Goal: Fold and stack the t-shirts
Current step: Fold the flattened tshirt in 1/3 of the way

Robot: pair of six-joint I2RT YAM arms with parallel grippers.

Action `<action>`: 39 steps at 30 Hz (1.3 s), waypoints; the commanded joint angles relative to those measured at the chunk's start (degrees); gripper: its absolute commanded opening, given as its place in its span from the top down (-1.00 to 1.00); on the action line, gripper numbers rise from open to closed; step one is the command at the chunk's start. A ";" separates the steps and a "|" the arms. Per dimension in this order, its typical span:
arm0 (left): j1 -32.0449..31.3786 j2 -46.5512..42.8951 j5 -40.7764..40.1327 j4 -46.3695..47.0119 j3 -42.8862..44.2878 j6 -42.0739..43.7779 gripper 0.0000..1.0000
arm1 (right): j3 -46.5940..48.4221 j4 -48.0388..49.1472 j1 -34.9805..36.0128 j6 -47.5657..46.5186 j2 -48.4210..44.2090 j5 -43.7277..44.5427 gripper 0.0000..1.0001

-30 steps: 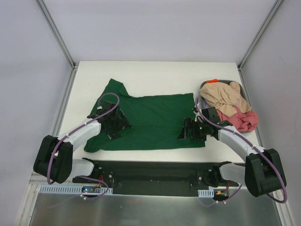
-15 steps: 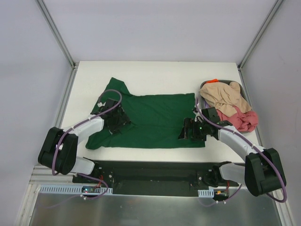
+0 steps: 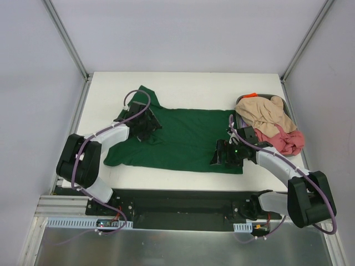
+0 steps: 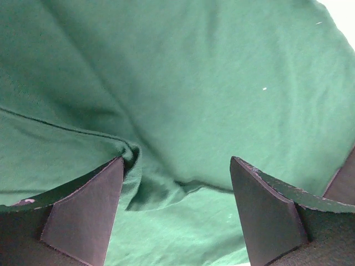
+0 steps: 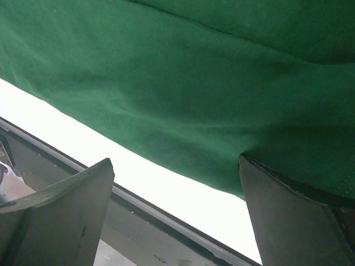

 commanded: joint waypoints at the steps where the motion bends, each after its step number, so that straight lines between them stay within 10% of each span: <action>1: -0.47 4.12 2.43 3.08 5.06 1.80 -0.52 | 0.71 0.26 0.24 -0.14 0.36 0.67 -0.93; 15: -0.47 15.03 8.58 5.10 17.72 6.19 -0.49 | 0.89 -0.53 0.33 -0.23 0.36 1.99 -0.93; 28: -0.39 -7.64 -1.51 -3.42 -4.94 3.65 -0.35 | 0.98 -0.36 0.33 -0.14 1.06 1.64 -0.93; 39: -0.39 -3.44 -4.86 -7.20 -4.26 0.31 0.07 | 0.98 -0.36 0.24 -0.05 1.15 1.73 -0.93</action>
